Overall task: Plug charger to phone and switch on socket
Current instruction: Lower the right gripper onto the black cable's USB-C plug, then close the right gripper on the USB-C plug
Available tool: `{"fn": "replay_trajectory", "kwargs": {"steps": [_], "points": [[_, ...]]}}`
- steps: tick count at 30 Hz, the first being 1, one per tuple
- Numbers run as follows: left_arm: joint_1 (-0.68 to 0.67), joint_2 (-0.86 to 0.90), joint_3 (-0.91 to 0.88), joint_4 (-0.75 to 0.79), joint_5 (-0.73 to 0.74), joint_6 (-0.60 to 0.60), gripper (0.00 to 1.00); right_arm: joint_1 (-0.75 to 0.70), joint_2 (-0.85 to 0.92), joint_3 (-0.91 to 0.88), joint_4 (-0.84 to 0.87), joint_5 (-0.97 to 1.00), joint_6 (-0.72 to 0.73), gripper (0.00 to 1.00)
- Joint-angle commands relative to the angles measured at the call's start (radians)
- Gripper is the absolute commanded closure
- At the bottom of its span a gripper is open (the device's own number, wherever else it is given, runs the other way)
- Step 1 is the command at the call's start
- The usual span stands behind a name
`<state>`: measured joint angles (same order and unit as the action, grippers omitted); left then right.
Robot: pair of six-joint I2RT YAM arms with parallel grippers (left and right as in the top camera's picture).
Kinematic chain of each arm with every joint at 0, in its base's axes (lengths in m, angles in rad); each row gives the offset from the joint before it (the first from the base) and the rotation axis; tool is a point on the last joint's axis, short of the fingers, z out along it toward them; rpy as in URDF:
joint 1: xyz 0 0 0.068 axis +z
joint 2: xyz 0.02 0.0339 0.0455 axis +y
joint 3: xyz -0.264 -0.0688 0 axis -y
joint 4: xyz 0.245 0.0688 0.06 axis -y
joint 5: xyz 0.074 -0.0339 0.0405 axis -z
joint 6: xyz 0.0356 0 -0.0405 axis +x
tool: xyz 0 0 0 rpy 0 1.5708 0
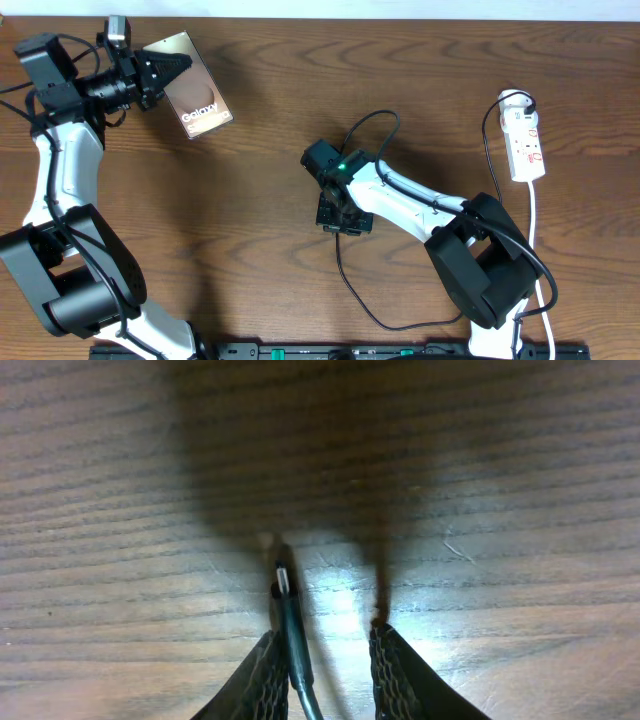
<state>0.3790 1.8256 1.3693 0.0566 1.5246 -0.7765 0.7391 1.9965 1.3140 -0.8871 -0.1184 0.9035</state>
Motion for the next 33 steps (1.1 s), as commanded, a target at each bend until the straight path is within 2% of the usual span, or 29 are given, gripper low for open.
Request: {"fn": "replay_trajectory", "kwargs": {"steps": [1, 12, 17, 21, 26, 33], "points": [[0.004, 0.001, 0.007, 0.005, 0.046, 0.017, 0.92, 0.005, 0.021, -0.004, -0.005, 0.003, 0.002, 0.77], [0.004, 0.001, 0.007, 0.005, 0.046, 0.017, 0.92, 0.005, 0.021, -0.004, -0.004, 0.003, 0.009, 0.82], [0.004, 0.001, 0.007, 0.005, 0.046, 0.017, 0.92, 0.005, 0.021, -0.004, -0.004, 0.003, 0.009, 0.88], [0.004, 0.001, 0.007, 0.005, 0.046, 0.017, 0.92, 0.005, 0.021, -0.004, -0.004, 0.003, 0.009, 0.9], [0.004, 0.001, 0.007, 0.005, 0.046, 0.017, 0.92, 0.005, 0.021, -0.004, -0.004, 0.003, 0.009, 0.97], [0.004, 0.001, 0.007, 0.005, 0.046, 0.017, 0.93, 0.005, 0.021, -0.004, -0.004, 0.003, 0.01, 0.99]]}}
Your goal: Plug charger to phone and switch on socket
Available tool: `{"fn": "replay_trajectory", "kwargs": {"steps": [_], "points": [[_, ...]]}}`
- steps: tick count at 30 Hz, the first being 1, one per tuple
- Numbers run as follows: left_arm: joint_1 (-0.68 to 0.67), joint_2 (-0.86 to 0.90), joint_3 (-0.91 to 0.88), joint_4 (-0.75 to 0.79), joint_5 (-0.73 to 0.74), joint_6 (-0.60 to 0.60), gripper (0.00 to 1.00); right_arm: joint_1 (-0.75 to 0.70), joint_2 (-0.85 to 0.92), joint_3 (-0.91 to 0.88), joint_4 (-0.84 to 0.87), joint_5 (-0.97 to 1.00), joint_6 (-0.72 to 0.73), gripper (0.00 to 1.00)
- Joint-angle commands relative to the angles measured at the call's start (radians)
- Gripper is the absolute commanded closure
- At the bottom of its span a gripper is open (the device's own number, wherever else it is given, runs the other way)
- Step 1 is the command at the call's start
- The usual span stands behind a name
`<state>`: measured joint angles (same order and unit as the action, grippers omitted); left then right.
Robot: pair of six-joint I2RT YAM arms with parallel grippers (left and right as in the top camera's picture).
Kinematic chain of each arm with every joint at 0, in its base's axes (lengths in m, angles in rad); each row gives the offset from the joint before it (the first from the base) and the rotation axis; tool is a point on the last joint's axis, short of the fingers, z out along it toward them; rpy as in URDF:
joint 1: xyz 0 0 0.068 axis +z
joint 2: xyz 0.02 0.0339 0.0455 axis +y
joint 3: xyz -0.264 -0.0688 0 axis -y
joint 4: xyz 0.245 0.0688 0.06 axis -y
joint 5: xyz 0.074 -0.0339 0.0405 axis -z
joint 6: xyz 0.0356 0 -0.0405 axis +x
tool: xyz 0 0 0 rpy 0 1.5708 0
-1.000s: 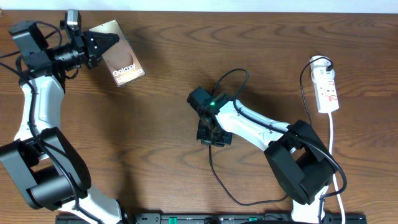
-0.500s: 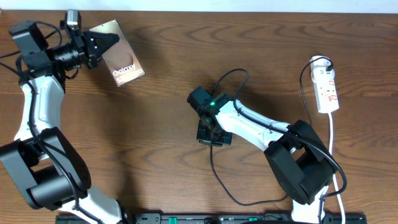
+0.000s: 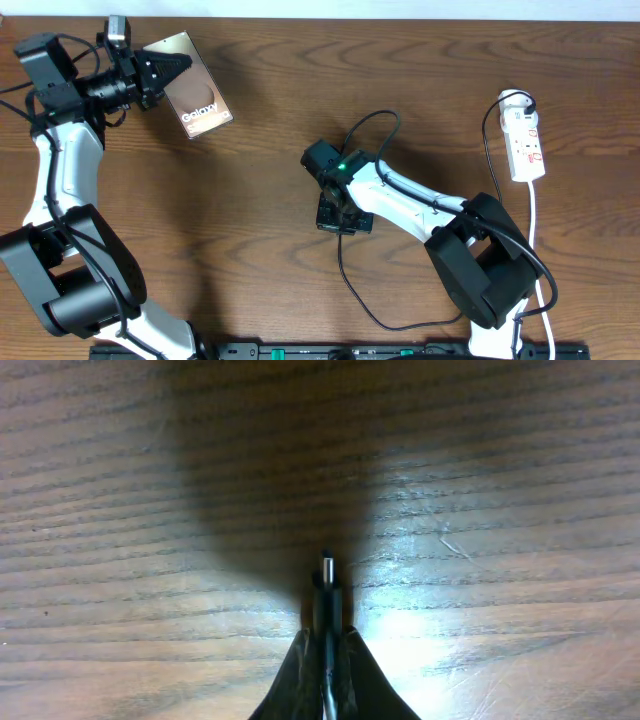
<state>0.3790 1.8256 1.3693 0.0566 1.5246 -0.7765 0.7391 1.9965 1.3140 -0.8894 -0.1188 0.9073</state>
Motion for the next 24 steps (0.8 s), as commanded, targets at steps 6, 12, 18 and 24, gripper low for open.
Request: {"fn": "replay_trajectory", "kwargs": {"steps": [6, 12, 18, 24], "points": [[0.004, 0.001, 0.007, 0.005, 0.046, 0.017, 0.92, 0.005, 0.021, -0.004, -0.001, 0.004, 0.006, 0.99], [0.004, 0.001, 0.007, 0.005, 0.046, 0.017, 0.92, -0.003, 0.02, -0.004, 0.014, -0.02, -0.013, 0.99], [0.004, 0.001, 0.007, 0.005, 0.046, 0.017, 0.93, -0.032, 0.019, -0.003, 0.162, -0.291, -0.297, 0.99], [0.004, 0.001, 0.007, 0.005, 0.046, 0.017, 0.92, -0.046, 0.019, -0.003, 0.438, -0.83, -0.52, 0.99]]}}
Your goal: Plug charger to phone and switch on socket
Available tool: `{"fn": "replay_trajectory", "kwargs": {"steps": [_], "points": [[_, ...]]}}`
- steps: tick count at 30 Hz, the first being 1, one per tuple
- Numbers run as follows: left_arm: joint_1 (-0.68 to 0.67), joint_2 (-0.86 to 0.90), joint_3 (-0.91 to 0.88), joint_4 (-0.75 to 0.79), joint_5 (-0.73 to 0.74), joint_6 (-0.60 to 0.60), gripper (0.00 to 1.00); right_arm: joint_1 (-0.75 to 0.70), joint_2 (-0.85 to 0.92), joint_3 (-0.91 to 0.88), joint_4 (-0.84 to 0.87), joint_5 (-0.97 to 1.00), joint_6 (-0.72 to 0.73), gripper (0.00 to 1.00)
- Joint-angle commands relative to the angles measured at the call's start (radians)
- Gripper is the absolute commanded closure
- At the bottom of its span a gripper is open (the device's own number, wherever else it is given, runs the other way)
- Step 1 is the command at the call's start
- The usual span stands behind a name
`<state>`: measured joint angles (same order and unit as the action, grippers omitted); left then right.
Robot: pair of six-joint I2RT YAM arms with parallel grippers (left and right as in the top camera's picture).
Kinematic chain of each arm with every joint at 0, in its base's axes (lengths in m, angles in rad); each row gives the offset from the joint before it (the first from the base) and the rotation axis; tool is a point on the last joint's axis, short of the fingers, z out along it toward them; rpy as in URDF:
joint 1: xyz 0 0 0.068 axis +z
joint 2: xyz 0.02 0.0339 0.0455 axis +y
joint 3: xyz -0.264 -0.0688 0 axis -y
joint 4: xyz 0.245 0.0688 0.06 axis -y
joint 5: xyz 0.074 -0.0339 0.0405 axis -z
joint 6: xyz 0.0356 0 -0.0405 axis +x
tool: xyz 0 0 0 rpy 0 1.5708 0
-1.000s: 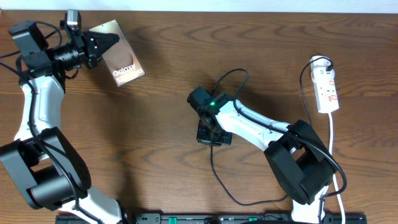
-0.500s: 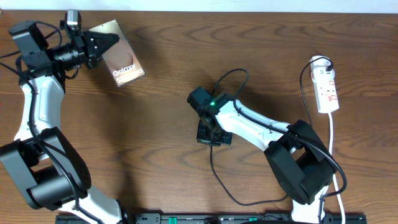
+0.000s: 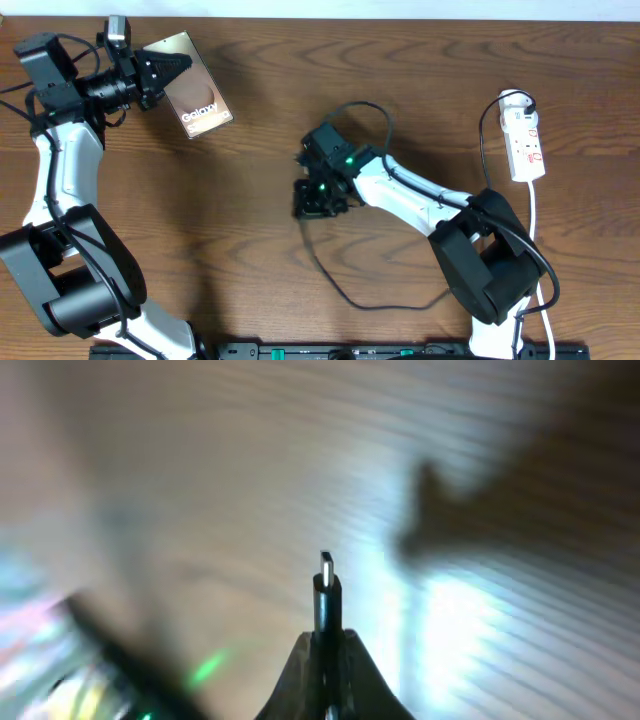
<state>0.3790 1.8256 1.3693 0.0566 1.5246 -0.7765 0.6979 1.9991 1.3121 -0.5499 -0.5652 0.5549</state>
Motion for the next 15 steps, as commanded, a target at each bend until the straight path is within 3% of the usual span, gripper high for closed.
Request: {"fn": "replay_trajectory", "kwargs": {"steps": [1, 7, 15], "points": [[0.004, 0.001, 0.007, 0.005, 0.046, 0.017, 0.92, -0.005, 0.017, -0.002, 0.147, -0.446, -0.171, 0.99], [0.004, 0.001, 0.007, 0.005, 0.047, 0.022, 0.93, -0.005, 0.017, -0.002, 0.433, -0.75, -0.167, 0.99], [0.004, 0.001, 0.007, 0.005, 0.047, 0.039, 0.92, -0.005, 0.017, -0.002, 0.488, -0.789, -0.167, 0.99]]}}
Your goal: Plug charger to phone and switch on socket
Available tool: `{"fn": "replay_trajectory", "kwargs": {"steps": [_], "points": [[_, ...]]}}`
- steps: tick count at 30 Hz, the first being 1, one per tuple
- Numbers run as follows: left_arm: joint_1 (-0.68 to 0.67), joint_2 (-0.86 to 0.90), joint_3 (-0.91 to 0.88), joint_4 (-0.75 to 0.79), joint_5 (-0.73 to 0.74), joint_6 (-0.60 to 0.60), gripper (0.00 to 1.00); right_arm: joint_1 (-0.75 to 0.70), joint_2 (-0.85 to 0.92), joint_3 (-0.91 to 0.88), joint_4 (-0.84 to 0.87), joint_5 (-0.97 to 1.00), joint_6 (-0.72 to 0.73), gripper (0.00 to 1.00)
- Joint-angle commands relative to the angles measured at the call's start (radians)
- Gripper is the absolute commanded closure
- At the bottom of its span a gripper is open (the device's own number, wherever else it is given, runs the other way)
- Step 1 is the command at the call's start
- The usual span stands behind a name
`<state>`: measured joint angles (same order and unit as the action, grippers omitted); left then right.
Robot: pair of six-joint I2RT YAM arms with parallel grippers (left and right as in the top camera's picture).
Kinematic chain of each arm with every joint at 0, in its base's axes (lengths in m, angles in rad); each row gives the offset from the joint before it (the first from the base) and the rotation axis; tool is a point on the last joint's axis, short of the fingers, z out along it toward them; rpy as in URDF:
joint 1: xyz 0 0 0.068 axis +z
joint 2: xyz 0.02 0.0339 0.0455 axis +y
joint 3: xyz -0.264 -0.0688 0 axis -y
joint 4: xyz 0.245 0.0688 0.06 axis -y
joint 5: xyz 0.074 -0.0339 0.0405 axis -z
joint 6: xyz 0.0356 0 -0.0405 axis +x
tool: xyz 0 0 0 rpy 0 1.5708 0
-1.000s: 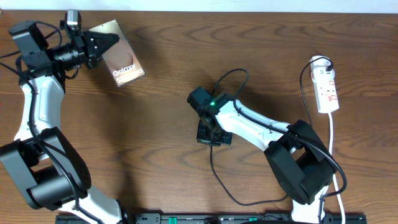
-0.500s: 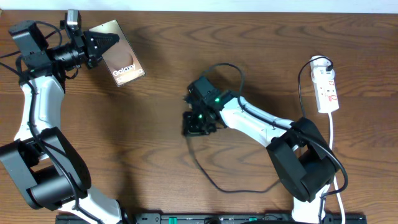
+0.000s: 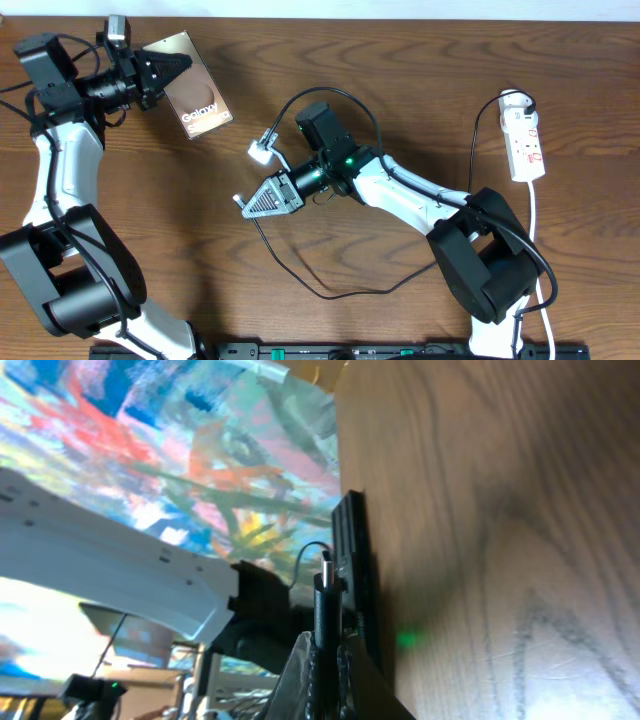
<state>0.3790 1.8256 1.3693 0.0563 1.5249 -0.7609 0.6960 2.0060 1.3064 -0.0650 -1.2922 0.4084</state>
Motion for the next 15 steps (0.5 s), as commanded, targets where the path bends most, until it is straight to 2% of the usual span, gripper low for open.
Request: {"fn": "replay_trajectory", "kwargs": {"steps": [1, 4, 8, 12, 15], "points": [[0.004, 0.001, 0.007, 0.006, 0.047, 0.025, 0.92, -0.003, 0.01, 0.004, 0.003, -0.065, -0.021, 0.99], [0.004, 0.001, 0.007, 0.006, 0.047, 0.025, 0.92, -0.003, 0.01, 0.004, 0.006, -0.064, -0.02, 0.99], [0.004, 0.001, 0.007, 0.006, 0.047, 0.025, 0.92, -0.004, 0.01, 0.004, -0.027, 0.065, 0.051, 0.99], [0.004, 0.001, 0.007, 0.006, 0.047, 0.024, 0.92, -0.023, 0.01, 0.004, -0.219, 0.339, 0.12, 0.99], [0.004, 0.001, 0.007, 0.006, 0.047, 0.024, 0.92, -0.055, 0.01, 0.004, -0.436, 0.612, 0.186, 0.99]]}}
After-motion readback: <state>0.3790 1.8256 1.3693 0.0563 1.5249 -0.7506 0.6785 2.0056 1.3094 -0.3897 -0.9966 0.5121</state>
